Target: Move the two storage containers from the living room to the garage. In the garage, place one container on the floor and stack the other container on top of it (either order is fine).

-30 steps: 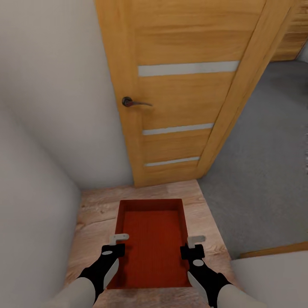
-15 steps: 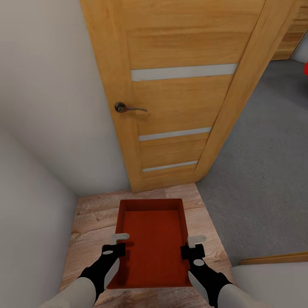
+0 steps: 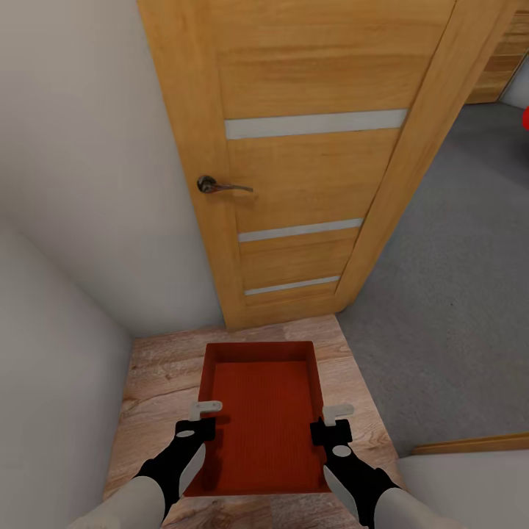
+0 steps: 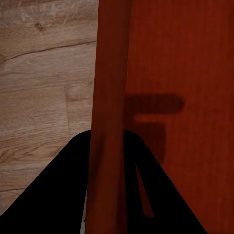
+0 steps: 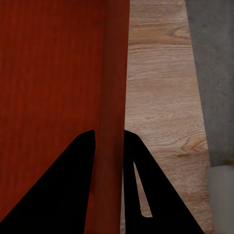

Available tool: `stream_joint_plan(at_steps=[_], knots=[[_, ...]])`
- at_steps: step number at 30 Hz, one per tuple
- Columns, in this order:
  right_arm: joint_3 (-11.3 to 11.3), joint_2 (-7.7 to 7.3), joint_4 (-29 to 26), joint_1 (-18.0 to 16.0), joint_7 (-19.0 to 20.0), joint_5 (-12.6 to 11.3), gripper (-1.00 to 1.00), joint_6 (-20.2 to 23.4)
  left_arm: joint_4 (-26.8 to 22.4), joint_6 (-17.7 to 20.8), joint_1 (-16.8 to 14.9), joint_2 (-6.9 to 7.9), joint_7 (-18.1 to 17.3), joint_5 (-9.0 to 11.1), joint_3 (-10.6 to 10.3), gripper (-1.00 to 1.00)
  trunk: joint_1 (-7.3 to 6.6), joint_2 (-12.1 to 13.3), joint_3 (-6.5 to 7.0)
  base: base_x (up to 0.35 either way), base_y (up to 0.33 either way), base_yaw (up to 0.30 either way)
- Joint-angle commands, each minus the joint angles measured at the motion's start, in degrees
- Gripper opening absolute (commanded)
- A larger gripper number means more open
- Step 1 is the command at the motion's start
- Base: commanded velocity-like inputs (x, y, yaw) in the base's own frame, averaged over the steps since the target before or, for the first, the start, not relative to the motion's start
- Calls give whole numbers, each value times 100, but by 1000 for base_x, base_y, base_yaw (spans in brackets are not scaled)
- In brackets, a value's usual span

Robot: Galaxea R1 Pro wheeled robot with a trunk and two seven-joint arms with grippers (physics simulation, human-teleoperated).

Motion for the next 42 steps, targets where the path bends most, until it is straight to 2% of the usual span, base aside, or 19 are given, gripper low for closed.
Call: stream_joint_plan(at_steps=[1,8,24,32,42], knots=[[-85,-6,19,-8,-141,-136,-100,-48,-26,42,2,31,56,-107,-23,-100,3,-9,-8,0,0,0],[-86,-2,18,-8,-145,-142,-100,-51,-22,44,2,31,56,-107,-20,-100,3,-9,-8,0,0,-40],[-86,-1,18,-8,-145,-144,-100,-51,-14,55,2,32,54,-92,-15,-100,3,-9,-8,7,7,-278],[-86,7,18,-8,-145,-144,-100,-51,-4,71,2,32,48,-83,-14,-100,3,-9,-8,203,251,-252],[-86,8,18,-10,-145,-138,-100,-51,-4,71,2,32,48,-89,-14,-100,3,-9,-8,222,287,-33]])
